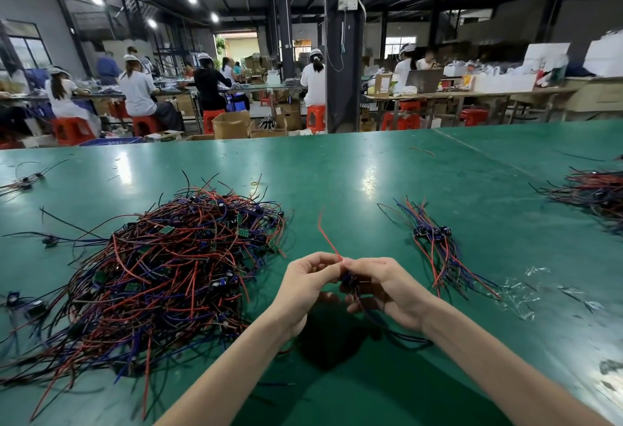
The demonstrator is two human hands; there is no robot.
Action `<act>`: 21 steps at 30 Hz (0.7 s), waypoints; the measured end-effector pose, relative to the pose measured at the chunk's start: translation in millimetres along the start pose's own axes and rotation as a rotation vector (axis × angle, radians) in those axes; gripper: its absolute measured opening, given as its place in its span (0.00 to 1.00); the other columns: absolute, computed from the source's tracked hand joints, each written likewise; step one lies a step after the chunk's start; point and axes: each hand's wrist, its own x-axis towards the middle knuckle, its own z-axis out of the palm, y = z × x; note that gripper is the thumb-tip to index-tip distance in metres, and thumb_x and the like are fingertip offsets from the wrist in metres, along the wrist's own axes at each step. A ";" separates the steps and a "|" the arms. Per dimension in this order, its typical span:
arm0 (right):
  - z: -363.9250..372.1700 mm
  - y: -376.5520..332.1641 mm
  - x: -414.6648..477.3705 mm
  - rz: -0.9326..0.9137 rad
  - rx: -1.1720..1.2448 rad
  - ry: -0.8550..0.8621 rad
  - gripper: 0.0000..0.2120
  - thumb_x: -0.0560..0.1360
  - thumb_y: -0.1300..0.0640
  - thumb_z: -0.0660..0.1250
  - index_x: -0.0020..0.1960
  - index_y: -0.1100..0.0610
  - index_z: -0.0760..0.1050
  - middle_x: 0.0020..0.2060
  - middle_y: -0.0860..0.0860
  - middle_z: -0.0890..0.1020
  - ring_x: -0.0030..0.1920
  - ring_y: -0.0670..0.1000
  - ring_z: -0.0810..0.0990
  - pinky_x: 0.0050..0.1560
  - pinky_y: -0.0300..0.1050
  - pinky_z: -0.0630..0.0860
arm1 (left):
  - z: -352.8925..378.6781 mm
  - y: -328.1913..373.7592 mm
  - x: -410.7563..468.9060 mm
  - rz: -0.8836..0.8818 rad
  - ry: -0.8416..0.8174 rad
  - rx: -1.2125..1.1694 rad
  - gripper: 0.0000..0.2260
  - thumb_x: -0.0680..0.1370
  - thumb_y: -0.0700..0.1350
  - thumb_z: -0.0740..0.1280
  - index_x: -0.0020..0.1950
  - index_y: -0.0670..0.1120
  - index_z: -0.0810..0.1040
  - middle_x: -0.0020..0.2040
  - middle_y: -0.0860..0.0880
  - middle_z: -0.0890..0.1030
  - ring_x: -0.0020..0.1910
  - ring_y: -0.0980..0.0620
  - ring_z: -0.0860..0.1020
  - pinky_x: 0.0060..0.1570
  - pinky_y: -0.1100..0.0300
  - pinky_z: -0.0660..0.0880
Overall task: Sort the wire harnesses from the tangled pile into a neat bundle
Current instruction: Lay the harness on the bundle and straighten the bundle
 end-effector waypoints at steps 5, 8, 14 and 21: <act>0.1 -2.9 -2.0 0.042 0.017 -0.057 0.09 0.68 0.55 0.66 0.42 0.61 0.73 0.31 0.55 0.77 0.29 0.51 0.77 0.29 0.43 0.76 | 4.1 -0.5 -1.5 0.043 0.008 -0.052 0.05 0.74 0.35 0.68 0.42 0.45 0.78 0.36 0.52 0.82 0.34 0.58 0.78 0.29 0.65 0.72; -1.5 -3.7 -1.2 0.058 0.034 -0.079 0.07 0.69 0.56 0.66 0.38 0.59 0.71 0.31 0.55 0.77 0.30 0.51 0.78 0.29 0.43 0.76 | 4.0 -0.1 -0.8 0.047 0.030 -0.129 0.04 0.73 0.36 0.70 0.43 0.44 0.77 0.38 0.49 0.83 0.35 0.55 0.79 0.31 0.63 0.73; -2.8 -2.8 0.4 0.082 0.012 -0.109 0.05 0.66 0.56 0.67 0.32 0.55 0.75 0.31 0.54 0.77 0.30 0.50 0.78 0.29 0.43 0.76 | 4.8 -0.9 -0.8 0.078 0.057 -0.147 0.03 0.75 0.40 0.69 0.41 0.43 0.77 0.38 0.47 0.81 0.34 0.55 0.76 0.33 0.60 0.74; -1.4 -2.1 -1.0 0.088 -0.055 -0.156 0.09 0.71 0.58 0.65 0.33 0.57 0.78 0.31 0.55 0.78 0.30 0.51 0.77 0.30 0.43 0.76 | -10.2 7.6 8.7 0.116 0.217 -0.177 0.05 0.74 0.40 0.70 0.39 0.42 0.77 0.33 0.52 0.82 0.31 0.62 0.76 0.30 0.67 0.74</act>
